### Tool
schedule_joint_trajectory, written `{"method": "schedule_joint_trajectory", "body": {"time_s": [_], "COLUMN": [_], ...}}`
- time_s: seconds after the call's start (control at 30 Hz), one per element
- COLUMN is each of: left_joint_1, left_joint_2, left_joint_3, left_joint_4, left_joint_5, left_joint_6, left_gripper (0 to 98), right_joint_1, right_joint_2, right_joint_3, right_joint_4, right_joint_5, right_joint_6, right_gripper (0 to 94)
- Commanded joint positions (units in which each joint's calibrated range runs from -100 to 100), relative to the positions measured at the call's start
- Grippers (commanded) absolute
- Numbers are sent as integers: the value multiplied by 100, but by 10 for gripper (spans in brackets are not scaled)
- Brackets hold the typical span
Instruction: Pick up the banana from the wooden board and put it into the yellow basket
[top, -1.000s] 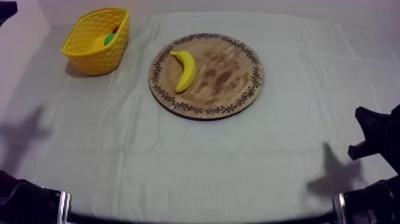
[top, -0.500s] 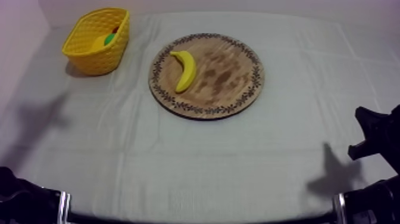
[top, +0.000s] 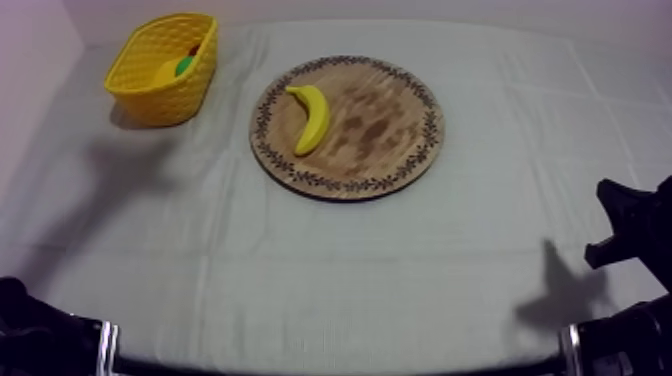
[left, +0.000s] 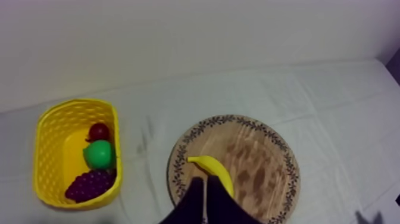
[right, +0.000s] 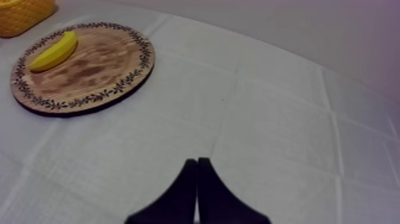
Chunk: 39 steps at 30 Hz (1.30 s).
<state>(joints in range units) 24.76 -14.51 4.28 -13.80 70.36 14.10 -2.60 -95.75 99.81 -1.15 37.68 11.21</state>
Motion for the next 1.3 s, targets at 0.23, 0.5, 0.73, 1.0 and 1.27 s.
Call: {"method": "schedule_joint_trajectory", "body": {"time_s": [0.23, 0.5, 0.73, 1.0, 1.27], "left_joint_1": [358, 580, 673, 694, 686], "left_joint_2": [1107, 1907, 2566, 2990, 3100], "left_joint_3": [-621, -1149, -1624, -1895, -1979], "left_joint_4": [-144, -200, -220, -300, -320], "left_joint_5": [258, 499, 546, 586, 729], "left_joint_6": [347, 600, 598, 852, 1051], "left_gripper": [0, 0, 0, 126, 668], "right_joint_1": [0, 0, 0, 0, 0], "right_joint_2": [0, 0, 0, 0, 0], "right_joint_3": [-3, -3, -3, -3, -3], "right_joint_4": [0, 0, 0, 0, 0], "right_joint_5": [-2, -2, -2, -2, -2], "right_joint_6": [0, 0, 0, 0, 4], "right_gripper": [3, 3, 3, 3, 3]}}
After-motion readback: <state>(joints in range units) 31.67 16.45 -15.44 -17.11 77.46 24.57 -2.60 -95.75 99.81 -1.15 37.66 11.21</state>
